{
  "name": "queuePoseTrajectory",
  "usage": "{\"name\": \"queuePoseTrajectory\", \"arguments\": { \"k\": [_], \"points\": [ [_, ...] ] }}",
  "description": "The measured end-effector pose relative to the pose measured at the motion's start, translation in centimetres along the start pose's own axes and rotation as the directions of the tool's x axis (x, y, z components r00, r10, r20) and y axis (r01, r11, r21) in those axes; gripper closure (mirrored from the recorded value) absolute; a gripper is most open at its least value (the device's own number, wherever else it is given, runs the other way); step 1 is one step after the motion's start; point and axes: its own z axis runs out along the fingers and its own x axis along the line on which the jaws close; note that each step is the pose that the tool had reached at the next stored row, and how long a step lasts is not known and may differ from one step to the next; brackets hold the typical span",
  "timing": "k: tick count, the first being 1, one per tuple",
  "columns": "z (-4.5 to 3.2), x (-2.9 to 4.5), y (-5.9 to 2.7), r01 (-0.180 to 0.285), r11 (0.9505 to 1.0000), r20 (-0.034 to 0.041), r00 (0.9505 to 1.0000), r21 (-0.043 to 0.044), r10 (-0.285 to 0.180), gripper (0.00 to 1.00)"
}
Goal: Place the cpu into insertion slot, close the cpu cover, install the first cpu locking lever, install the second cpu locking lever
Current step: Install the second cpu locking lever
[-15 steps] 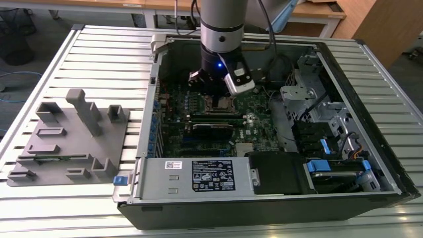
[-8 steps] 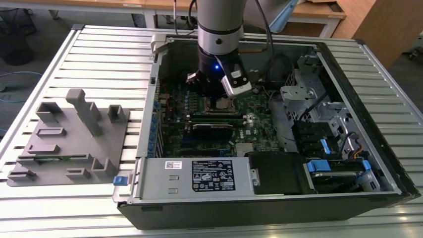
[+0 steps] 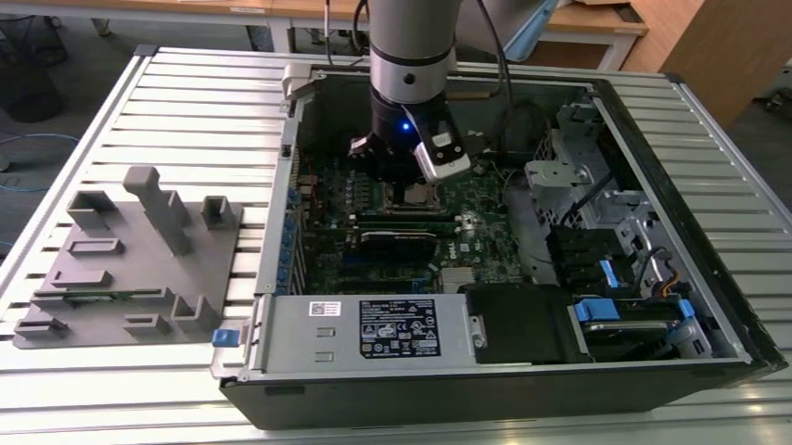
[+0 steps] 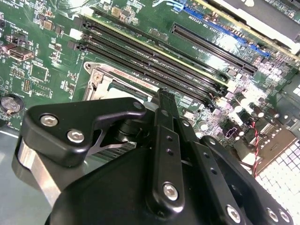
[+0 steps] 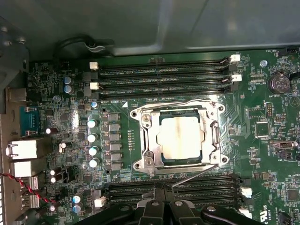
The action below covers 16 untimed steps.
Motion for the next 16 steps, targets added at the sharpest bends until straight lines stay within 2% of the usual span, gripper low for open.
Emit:
{"name": "queuePoseTrajectory", "arguments": {
  "k": [9,16],
  "points": [
    [0.09,0.01,0.0,0.0,1.0,0.0002,1.0,-0.0007,0.0,0.89],
    [0.9,0.08,-0.03,0.0,1.0,0.0,1.0,-0.0005,0.0,0.89]
  ]
}}
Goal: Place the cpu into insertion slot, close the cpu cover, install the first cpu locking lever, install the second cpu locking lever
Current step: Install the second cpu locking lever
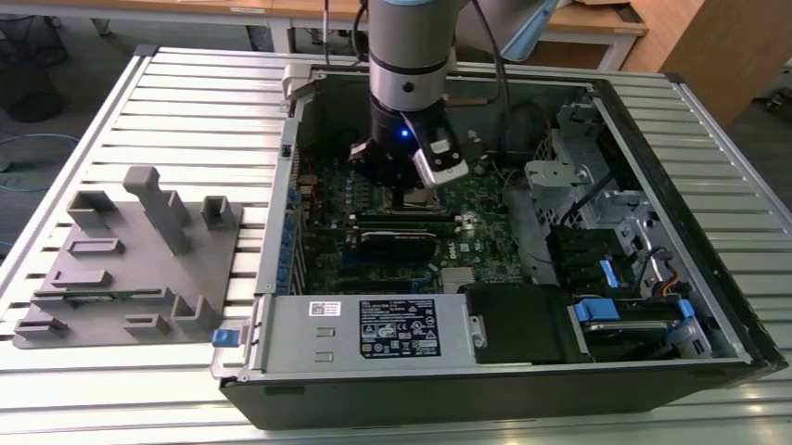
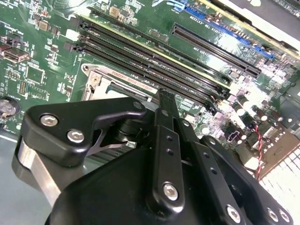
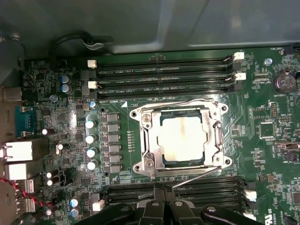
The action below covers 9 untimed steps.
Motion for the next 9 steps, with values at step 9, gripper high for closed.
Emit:
{"name": "queuePoseTrajectory", "arguments": {
  "k": [9],
  "points": [
    [0.9,0.47,-0.06,0.0,1.0,0.0,1.0,0.0001,0.0,0.89]
  ]
}}
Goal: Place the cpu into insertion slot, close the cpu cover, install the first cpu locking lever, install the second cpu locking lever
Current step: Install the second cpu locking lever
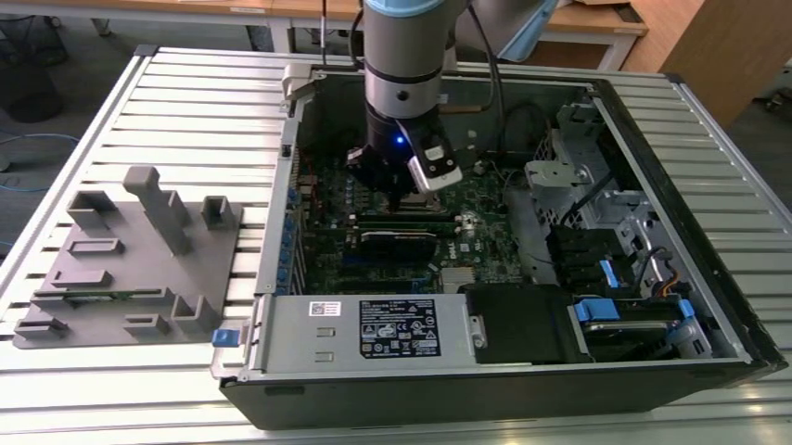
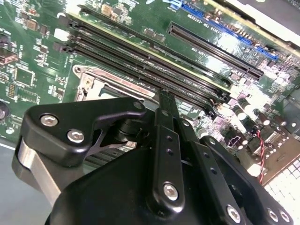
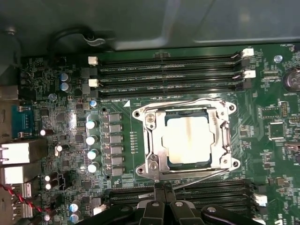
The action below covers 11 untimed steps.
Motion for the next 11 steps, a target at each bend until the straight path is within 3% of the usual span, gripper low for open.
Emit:
{"name": "queuePoseTrajectory", "arguments": {
  "k": [11],
  "points": [
    [1.04,0.57,-0.03,-0.002,1.0,0.0001,1.0,-0.0001,0.002,0.89]
  ]
}}
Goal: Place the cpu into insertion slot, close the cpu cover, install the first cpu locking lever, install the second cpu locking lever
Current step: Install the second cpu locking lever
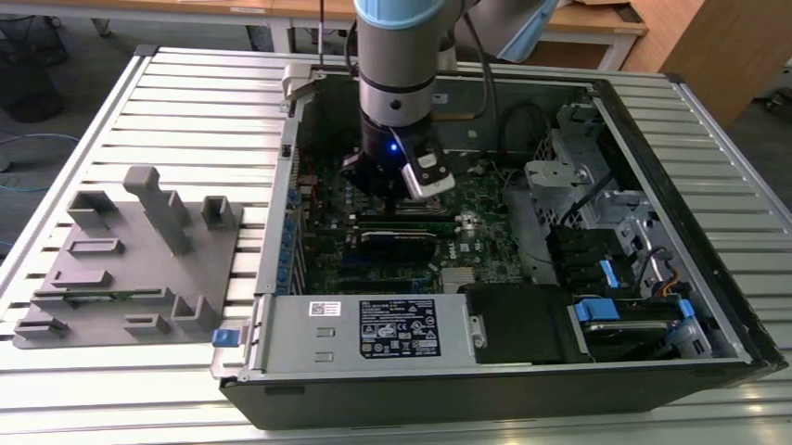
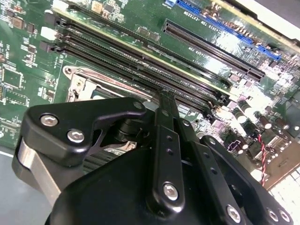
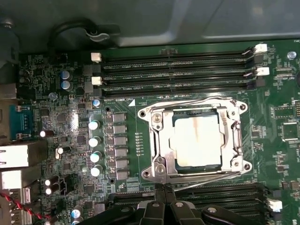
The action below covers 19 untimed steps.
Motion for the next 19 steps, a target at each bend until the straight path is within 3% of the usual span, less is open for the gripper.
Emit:
{"name": "queuePoseTrajectory", "arguments": {
  "k": [19],
  "points": [
    [0.48,0.52,0.54,-0.001,1.0,-0.0002,1.0,-0.0024,0.001,0.89]
  ]
}}
